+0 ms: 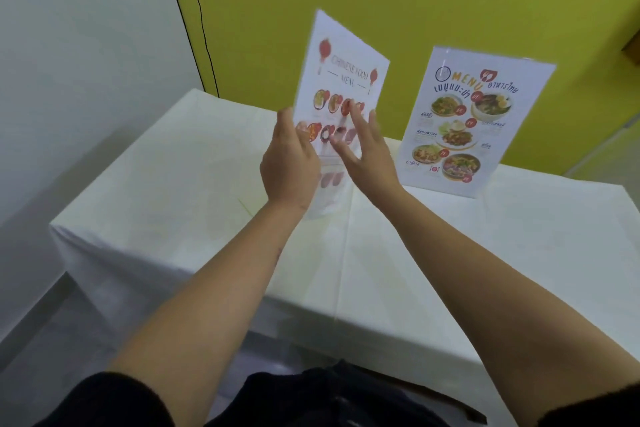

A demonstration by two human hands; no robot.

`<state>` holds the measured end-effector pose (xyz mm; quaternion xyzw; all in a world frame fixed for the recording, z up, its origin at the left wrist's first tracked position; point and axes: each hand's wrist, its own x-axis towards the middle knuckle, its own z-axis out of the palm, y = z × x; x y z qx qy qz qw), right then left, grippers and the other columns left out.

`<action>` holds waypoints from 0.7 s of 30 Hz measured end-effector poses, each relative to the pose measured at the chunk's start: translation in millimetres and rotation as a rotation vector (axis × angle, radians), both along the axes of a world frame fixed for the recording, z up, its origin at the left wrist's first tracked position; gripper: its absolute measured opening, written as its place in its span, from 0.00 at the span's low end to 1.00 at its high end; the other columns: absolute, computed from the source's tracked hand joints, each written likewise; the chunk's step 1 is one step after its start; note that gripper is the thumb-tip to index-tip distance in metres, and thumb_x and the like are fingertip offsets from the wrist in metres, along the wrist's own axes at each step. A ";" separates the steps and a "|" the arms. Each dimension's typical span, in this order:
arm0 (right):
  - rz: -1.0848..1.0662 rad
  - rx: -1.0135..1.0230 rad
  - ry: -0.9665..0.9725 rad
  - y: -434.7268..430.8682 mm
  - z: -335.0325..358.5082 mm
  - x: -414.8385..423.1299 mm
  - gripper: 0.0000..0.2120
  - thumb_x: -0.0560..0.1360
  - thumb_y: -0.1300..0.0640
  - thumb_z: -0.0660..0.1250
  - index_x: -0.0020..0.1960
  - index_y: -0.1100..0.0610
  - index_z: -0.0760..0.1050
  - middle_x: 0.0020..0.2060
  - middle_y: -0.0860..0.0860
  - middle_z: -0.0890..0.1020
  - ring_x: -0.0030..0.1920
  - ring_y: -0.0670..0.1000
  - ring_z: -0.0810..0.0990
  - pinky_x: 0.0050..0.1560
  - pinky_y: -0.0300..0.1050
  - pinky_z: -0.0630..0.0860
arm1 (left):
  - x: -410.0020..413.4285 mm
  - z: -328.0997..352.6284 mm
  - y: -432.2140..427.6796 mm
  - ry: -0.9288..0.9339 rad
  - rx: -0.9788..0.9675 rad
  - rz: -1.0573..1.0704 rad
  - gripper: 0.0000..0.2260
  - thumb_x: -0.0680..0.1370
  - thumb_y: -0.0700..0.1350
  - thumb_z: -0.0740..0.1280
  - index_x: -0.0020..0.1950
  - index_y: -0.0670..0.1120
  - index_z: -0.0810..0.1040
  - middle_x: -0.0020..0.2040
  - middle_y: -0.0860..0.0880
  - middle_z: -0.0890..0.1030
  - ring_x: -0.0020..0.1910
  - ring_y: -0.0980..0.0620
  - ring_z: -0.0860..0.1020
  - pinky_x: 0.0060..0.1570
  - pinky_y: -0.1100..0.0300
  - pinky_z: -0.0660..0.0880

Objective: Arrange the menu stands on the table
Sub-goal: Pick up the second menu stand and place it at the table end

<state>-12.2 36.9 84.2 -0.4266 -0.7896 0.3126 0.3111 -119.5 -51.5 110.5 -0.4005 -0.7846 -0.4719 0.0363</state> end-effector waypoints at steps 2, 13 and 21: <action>-0.072 0.113 -0.146 1.7 -12.0 2.4 0.34 0.76 0.34 0.60 0.78 0.35 0.51 0.81 0.52 0.49 0.80 0.57 0.54 0.71 0.61 0.66 | -9.9 -2.6 -1.5 -0.116 0.052 -0.017 0.14 0.84 0.43 0.55 0.69 0.42 0.69 0.60 0.45 0.82 0.54 0.40 0.81 0.48 0.50 0.78; -0.106 0.153 -0.249 -14.0 -24.0 -6.1 0.38 0.75 0.39 0.67 0.79 0.40 0.52 0.81 0.53 0.46 0.78 0.59 0.57 0.70 0.55 0.66 | -52.9 -35.9 -9.2 -0.172 0.024 -0.097 0.20 0.83 0.41 0.57 0.76 0.46 0.63 0.67 0.46 0.73 0.58 0.48 0.78 0.49 0.56 0.78; -0.476 -0.288 0.149 -28.0 -25.2 -49.8 0.31 0.81 0.45 0.57 0.79 0.58 0.57 0.70 0.55 0.73 0.71 0.55 0.71 0.66 0.48 0.68 | -97.6 -57.7 -15.4 -0.218 -0.170 -0.153 0.31 0.83 0.40 0.56 0.82 0.52 0.44 0.71 0.48 0.71 0.65 0.46 0.74 0.59 0.43 0.77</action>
